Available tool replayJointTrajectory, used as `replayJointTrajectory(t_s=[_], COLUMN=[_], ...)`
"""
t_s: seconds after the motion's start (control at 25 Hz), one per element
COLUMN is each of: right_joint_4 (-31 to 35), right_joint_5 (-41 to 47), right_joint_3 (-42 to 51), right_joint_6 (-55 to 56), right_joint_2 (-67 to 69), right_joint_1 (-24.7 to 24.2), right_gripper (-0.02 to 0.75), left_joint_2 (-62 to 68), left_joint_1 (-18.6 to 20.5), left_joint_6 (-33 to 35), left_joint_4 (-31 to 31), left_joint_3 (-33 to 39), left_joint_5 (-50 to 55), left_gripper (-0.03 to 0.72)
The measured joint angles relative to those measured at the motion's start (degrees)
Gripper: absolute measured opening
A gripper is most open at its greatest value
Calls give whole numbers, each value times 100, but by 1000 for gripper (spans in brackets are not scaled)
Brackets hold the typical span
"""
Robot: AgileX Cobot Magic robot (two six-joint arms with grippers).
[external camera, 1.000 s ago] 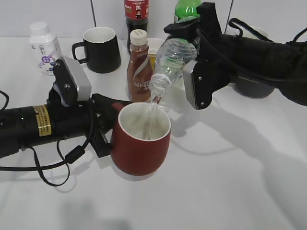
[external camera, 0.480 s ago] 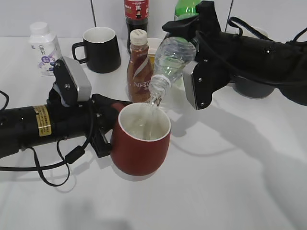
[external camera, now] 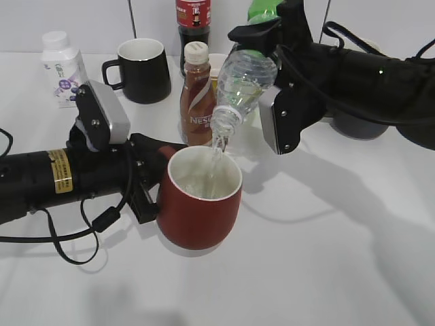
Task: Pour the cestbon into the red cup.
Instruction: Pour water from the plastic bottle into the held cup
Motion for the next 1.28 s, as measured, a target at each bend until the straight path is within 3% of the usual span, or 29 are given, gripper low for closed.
replayJointTrajectory(t_s=[0.92, 1.12, 1.28], right_joint_4=[0, 0, 0], right_joint_5=[104, 360, 362], right_joint_3=[0, -6, -6], right_joint_6=[243, 1331, 2803], right_joint_2=[-4, -4, -4], right_joint_1=[0, 116, 196], right_gripper=[468, 468, 468], left_joint_2=[0, 0, 0], left_joint_1=[0, 0, 0], left_joint_6=[22, 27, 27], left_joint_4=[-22, -124, -348], left_joint_3=[0, 0, 0], left_joint_5=[15, -54, -206], left_gripper=[62, 62, 62])
